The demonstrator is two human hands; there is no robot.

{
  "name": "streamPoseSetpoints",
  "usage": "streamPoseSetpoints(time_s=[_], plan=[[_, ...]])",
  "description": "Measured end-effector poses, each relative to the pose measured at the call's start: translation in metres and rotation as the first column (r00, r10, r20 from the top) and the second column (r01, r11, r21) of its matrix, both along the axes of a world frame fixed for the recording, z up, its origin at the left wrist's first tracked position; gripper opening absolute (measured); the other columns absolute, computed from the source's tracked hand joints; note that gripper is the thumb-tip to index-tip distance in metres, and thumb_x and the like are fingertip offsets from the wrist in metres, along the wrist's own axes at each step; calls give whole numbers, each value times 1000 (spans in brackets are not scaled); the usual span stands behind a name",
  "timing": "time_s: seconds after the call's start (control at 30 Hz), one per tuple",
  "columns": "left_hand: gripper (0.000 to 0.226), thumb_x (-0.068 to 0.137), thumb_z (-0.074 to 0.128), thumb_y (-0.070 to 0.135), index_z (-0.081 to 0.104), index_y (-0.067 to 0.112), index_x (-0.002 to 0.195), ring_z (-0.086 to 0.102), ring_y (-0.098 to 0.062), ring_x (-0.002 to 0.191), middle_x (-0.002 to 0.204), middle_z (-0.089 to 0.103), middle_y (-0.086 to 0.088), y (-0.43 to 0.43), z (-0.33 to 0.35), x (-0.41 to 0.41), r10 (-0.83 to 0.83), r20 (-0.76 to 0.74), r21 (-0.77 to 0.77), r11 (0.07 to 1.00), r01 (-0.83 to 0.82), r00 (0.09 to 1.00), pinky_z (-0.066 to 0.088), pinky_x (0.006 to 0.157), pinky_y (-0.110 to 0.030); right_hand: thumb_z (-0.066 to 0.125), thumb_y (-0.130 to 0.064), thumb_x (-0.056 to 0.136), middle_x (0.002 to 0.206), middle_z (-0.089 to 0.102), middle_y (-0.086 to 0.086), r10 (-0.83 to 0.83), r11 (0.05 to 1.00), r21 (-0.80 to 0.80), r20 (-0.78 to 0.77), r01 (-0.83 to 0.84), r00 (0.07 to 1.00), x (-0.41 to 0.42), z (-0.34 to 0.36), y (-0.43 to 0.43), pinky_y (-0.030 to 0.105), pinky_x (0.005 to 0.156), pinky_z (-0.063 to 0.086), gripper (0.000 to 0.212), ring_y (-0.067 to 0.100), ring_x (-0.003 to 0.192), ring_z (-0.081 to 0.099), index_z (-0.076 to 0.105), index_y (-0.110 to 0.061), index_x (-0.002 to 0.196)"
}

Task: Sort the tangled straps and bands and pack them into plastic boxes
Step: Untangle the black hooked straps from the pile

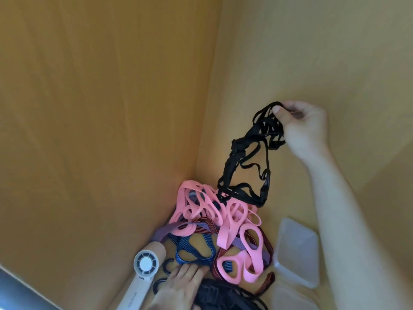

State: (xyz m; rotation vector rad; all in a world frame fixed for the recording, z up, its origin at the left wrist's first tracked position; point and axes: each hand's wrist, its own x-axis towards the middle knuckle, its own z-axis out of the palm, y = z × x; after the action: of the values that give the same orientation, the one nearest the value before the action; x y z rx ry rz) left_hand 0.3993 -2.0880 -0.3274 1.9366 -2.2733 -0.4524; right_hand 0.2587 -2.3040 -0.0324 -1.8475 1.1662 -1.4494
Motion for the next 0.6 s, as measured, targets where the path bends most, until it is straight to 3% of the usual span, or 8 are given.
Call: streamPoseSetpoints(time_s=[0.07, 0.13, 0.23, 0.33, 0.4, 0.5, 0.53, 0.6], plan=[[89, 57, 60, 44, 45, 36, 145, 46, -1, 127, 132, 52, 13, -4, -3, 6, 29, -53, 56, 998, -26, 998, 34, 110, -17, 72, -23, 93, 78, 70, -19, 30, 1000, 1, -1, -30, 1000, -5, 5, 11, 4, 61, 46, 18, -13, 65, 63, 68, -35, 81], [90, 68, 50, 38, 18, 45, 152, 20, 2, 142, 147, 29, 19, -6, -1, 9, 79, -191, 187, 981, -43, 978, 18, 116, -17, 72, -21, 92, 72, 71, -22, 63, 998, 0, 5, -63, 998, -11, 7, 20, 4, 63, 46, 20, -12, 67, 65, 69, -36, 79], [81, 70, 43, 38, 25, 44, 149, 21, 2, 140, 147, 31, 21, -4, 7, 13, 90, -270, 18, 996, -89, 959, 15, 114, -11, 72, -19, 92, 73, 73, -24, 121, 993, -2, 23, -121, 992, -19, 9, 34, 6, 65, 49, 21, -8, 71, 68, 70, -36, 80], [59, 75, 40, 28, 51, 28, 134, 44, -9, 126, 132, 50, 10, -14, 35, 17, 80, -448, -180, 968, -177, 890, 36, 111, -31, 70, -18, 92, 85, 78, -14, 207, 978, 13, 56, -208, 977, -28, 6, 43, 16, 73, 55, 15, 4, 82, 73, 75, -31, 88], [44, 79, 39, 23, 59, 23, 118, 52, -8, 115, 121, 58, 6, -29, 70, 15, 187, -659, -215, 882, -420, 729, 44, 101, -34, 69, -19, 91, 90, 79, -7, 297, 954, 34, 55, -299, 953, -35, 5, 47, 21, 77, 57, 14, 11, 86, 75, 78, -29, 91], [28, 88, 40, 21, 62, 19, 105, 62, -10, 103, 109, 65, 2, -48, 129, 12, 230, -931, -3, 773, -635, 285, 49, 87, -23, 69, -20, 90, 92, 79, -6, 395, 915, 77, 28, -396, 918, -43, 2, 53, 25, 85, 58, 21, 12, 88, 75, 80, -37, 89], [29, 88, 41, 25, 63, 19, 106, 63, -9, 102, 109, 67, 1, -54, 146, 13, 197, -958, 27, 785, -619, 208, 48, 86, -20, 69, -17, 91, 92, 79, -6, 410, 908, 86, 26, -411, 912, -45, 1, 55, 23, 84, 57, 24, 11, 87, 74, 80, -38, 89], [39, 88, 42, 42, 63, 23, 116, 61, -12, 114, 120, 66, -1, -60, 170, 13, 158, -963, 26, 859, -511, 217, 45, 98, -28, 69, -12, 93, 92, 79, -4, 428, 897, 104, 46, -430, 903, -48, -2, 59, 21, 82, 57, 23, 11, 87, 74, 80, -32, 90]])
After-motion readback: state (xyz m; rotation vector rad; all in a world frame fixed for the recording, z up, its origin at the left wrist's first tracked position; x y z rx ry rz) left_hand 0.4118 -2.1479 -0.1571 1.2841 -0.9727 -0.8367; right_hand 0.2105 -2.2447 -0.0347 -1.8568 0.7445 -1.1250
